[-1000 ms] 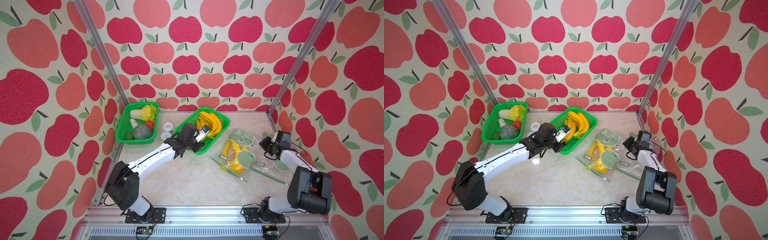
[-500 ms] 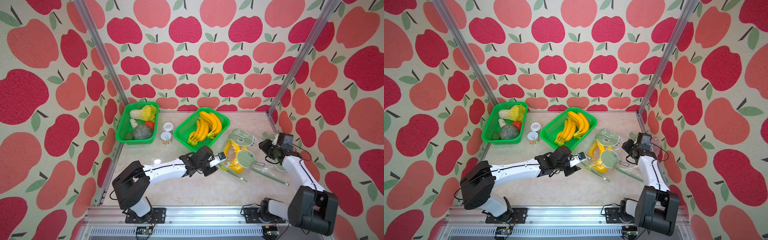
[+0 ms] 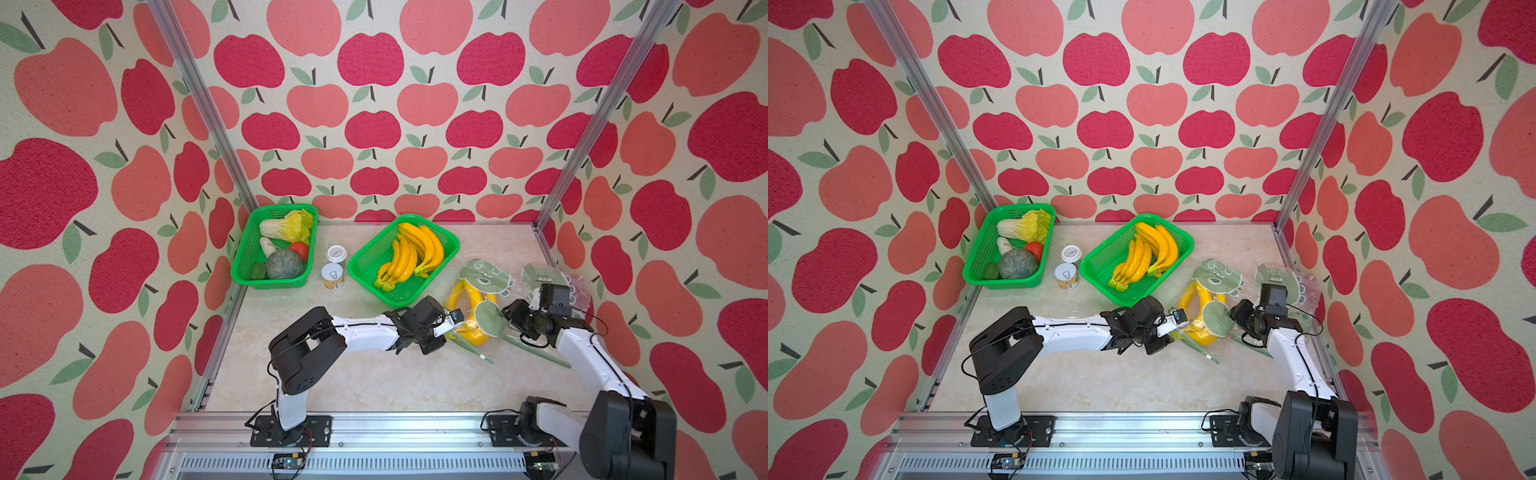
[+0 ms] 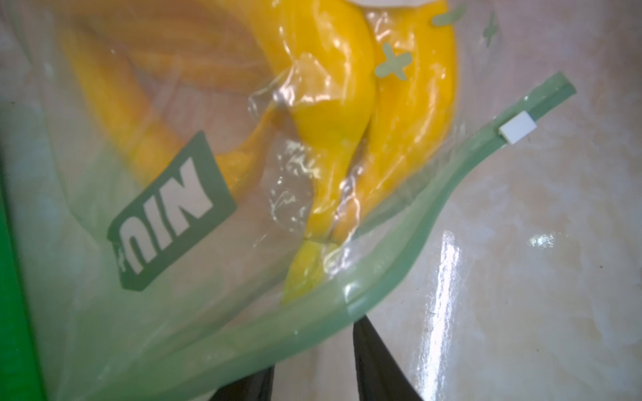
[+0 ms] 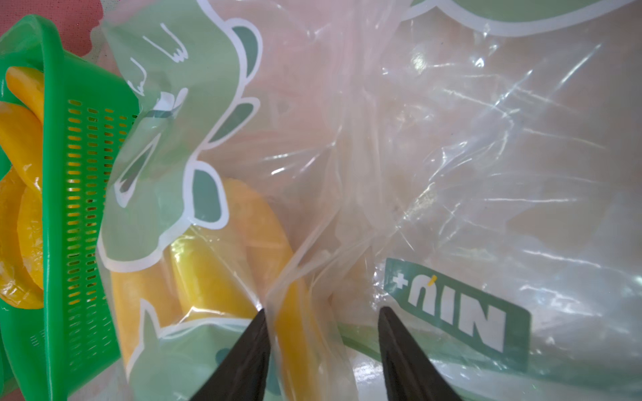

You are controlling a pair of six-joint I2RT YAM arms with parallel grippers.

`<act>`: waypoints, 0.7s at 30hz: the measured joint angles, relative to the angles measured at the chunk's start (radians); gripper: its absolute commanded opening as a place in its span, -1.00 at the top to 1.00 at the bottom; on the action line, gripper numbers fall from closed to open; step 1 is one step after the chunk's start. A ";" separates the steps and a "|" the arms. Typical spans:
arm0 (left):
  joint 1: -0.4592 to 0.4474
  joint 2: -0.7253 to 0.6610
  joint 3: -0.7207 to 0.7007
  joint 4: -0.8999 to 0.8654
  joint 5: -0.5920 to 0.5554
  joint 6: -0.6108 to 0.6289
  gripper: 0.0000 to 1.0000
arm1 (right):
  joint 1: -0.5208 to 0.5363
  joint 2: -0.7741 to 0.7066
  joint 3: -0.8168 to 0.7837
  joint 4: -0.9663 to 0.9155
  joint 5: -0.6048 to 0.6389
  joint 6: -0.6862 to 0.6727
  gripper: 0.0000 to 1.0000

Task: Open the zip-top bag and take out the banana
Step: Pick up the banana from the zipper food storage bag.

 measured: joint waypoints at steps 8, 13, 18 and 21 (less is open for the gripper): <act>-0.004 0.071 0.093 0.028 0.038 0.016 -0.09 | 0.000 0.047 0.001 0.020 -0.006 0.000 -0.07; -0.006 0.135 0.164 0.017 0.087 0.023 0.15 | -0.001 0.051 0.002 0.033 -0.011 0.000 -0.07; -0.006 0.155 0.193 0.002 0.135 0.041 0.61 | -0.011 0.053 0.003 0.042 -0.018 0.000 -0.07; -0.014 0.153 0.192 0.003 0.141 0.050 0.67 | -0.053 0.053 0.008 0.045 -0.046 0.000 -0.09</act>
